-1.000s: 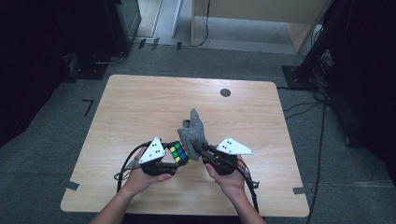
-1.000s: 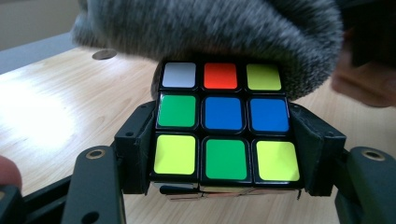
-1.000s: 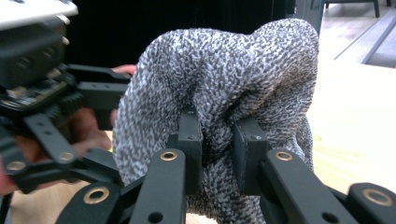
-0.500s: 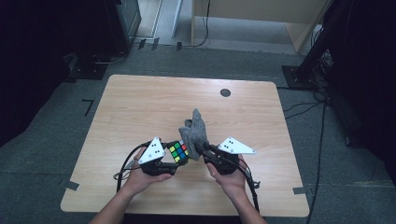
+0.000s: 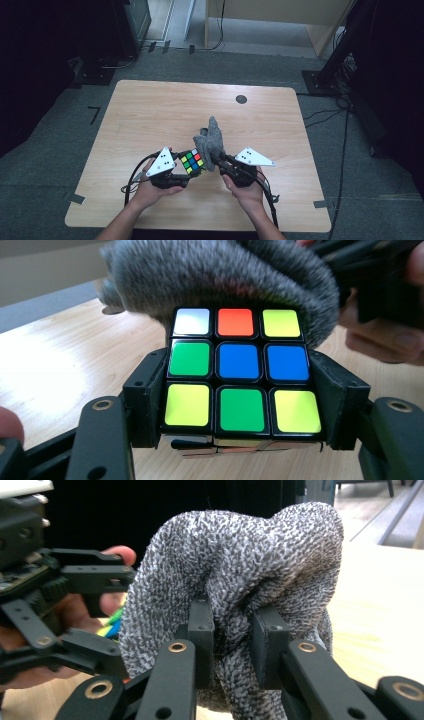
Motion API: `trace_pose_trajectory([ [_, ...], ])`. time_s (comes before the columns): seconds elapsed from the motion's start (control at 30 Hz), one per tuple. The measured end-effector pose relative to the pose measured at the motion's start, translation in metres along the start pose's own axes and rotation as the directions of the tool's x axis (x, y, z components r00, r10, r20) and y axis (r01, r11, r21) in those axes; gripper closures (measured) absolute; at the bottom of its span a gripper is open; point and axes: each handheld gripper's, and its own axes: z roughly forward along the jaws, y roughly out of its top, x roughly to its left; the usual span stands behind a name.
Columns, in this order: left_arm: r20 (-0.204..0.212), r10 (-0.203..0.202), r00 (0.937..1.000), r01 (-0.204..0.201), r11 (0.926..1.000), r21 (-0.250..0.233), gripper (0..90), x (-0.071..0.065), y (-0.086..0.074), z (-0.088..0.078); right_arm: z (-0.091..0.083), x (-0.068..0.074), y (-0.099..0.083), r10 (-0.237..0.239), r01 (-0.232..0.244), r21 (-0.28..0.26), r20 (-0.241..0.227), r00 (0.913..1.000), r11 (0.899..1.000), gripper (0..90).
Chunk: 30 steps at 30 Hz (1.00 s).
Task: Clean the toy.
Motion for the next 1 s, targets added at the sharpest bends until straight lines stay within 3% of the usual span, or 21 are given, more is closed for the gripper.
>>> trace_pose_trajectory([
  [0.07, 0.001, 0.002, 1.0, -0.002, 1.0, -0.004, 34.5, -0.001, 0.002, -0.001, 0.002, 0.002, -0.002, -0.01, 0.01, 0.012, -0.007, 0.9999, 1.0, 75.2],
  [0.33, 0.003, -0.021, 0.9998, 0.021, 0.9985, -0.051, 34.5, 0.003, 0.005, -0.008, 0.011, -0.01, -0.014, 0.056, -0.058, 0.081, 0.023, 0.9982, 0.995, 75.2],
  [0.47, -0.01, -0.022, 0.9997, 0.021, 0.9993, -0.031, 34.5, 0.004, 0.003, -0.006, 0.006, -0.007, -0.009, 0.041, -0.041, 0.047, 0.02, 0.999, 0.998, 75.2],
  [0.57, -0.008, -0.025, 0.9996, 0.025, 0.9994, -0.025, 34.5, 0.003, 0.003, -0.005, 0.001, -0.002, -0.002, 0.033, -0.033, 0.003, -0.013, 0.9994, 0.999, 75.1],
  [0.7, -0.012, -0.012, 0.9999, 0.012, 0.9997, -0.021, 34.5, 0.0, 0.005, -0.006, 0.006, -0.002, -0.009, 0.044, -0.044, 0.026, 0.003, 0.999, 0.999, 75.0],
  [0.87, -0.002, -0.032, 0.9995, 0.032, 0.9979, -0.057, 34.5, 0.003, 0.007, -0.01, 0.01, -0.009, -0.015, 0.064, -0.066, 0.073, 0.028, 0.9975, 0.995, 74.9],
  [1.0, -0.004, -0.028, 0.9996, 0.028, 0.9991, -0.031, 34.5, 0.004, 0.004, -0.008, 0.006, -0.007, -0.01, 0.054, -0.055, 0.044, 0.027, 0.9982, 0.997, 74.8],
])
